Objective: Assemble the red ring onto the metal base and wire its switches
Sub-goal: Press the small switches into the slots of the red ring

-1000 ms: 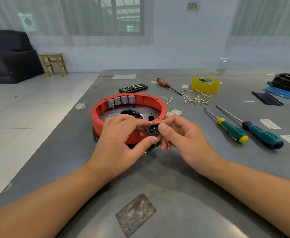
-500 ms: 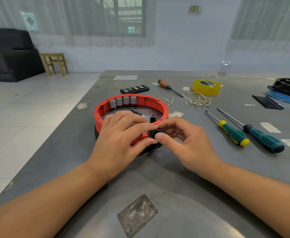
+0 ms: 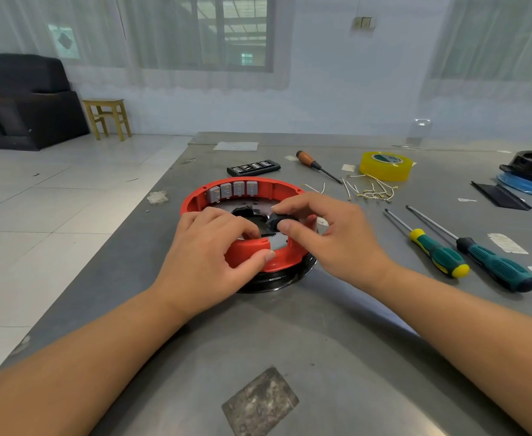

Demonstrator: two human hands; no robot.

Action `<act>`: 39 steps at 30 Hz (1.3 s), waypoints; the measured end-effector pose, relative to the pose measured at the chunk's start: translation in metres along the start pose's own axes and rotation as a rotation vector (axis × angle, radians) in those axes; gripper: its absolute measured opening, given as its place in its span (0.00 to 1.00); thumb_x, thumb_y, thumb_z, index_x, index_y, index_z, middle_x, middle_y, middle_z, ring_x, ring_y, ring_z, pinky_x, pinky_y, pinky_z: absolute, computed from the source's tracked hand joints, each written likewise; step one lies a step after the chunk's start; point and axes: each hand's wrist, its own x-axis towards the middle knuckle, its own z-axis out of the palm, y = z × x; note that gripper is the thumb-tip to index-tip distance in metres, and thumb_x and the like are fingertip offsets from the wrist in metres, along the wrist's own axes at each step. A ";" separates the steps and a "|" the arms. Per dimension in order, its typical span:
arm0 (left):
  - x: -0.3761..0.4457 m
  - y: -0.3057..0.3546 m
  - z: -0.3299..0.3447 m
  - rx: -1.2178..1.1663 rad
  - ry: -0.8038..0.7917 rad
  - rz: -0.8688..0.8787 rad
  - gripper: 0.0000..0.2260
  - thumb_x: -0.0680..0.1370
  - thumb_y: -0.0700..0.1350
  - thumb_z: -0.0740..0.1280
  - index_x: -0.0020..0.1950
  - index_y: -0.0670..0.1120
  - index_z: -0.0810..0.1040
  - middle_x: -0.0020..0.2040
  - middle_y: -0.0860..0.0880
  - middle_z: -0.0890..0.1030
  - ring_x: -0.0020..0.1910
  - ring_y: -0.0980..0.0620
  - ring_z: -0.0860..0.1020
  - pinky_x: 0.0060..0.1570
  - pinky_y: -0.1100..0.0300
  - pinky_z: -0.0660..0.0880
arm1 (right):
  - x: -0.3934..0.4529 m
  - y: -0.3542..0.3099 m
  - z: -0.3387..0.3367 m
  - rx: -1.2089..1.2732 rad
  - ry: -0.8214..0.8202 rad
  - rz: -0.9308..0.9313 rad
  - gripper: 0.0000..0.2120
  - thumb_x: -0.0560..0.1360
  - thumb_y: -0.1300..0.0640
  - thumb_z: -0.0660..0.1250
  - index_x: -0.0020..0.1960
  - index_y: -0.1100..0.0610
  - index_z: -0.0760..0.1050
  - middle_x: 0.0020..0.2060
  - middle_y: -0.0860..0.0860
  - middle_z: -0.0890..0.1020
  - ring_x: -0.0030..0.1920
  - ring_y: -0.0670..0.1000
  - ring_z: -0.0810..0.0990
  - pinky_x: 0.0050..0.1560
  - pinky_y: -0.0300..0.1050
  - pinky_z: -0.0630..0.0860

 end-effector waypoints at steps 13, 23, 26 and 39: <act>-0.002 0.006 0.001 -0.040 0.042 0.025 0.14 0.76 0.57 0.71 0.57 0.51 0.81 0.50 0.57 0.83 0.53 0.53 0.80 0.58 0.46 0.74 | -0.006 0.012 0.005 0.073 -0.045 -0.071 0.08 0.76 0.62 0.75 0.55 0.57 0.85 0.52 0.47 0.86 0.56 0.43 0.84 0.54 0.30 0.74; -0.002 0.001 0.004 -0.055 0.064 0.105 0.14 0.78 0.55 0.70 0.59 0.49 0.84 0.52 0.56 0.85 0.53 0.54 0.81 0.55 0.54 0.73 | -0.010 0.014 0.000 -0.168 -0.104 -0.196 0.14 0.77 0.56 0.75 0.62 0.54 0.82 0.58 0.45 0.85 0.61 0.41 0.81 0.63 0.34 0.72; -0.002 0.001 0.005 -0.045 0.085 0.127 0.14 0.78 0.55 0.71 0.56 0.47 0.85 0.50 0.54 0.86 0.51 0.54 0.81 0.53 0.55 0.74 | -0.015 0.015 -0.006 -0.263 -0.171 -0.193 0.24 0.75 0.47 0.76 0.68 0.52 0.77 0.63 0.42 0.81 0.66 0.41 0.77 0.68 0.34 0.68; -0.003 -0.002 -0.003 0.038 -0.123 0.174 0.32 0.73 0.69 0.69 0.73 0.56 0.72 0.62 0.58 0.82 0.57 0.54 0.81 0.59 0.50 0.72 | -0.017 0.024 -0.017 -0.385 -0.254 -0.266 0.32 0.72 0.47 0.79 0.72 0.55 0.74 0.65 0.49 0.80 0.67 0.46 0.74 0.71 0.27 0.58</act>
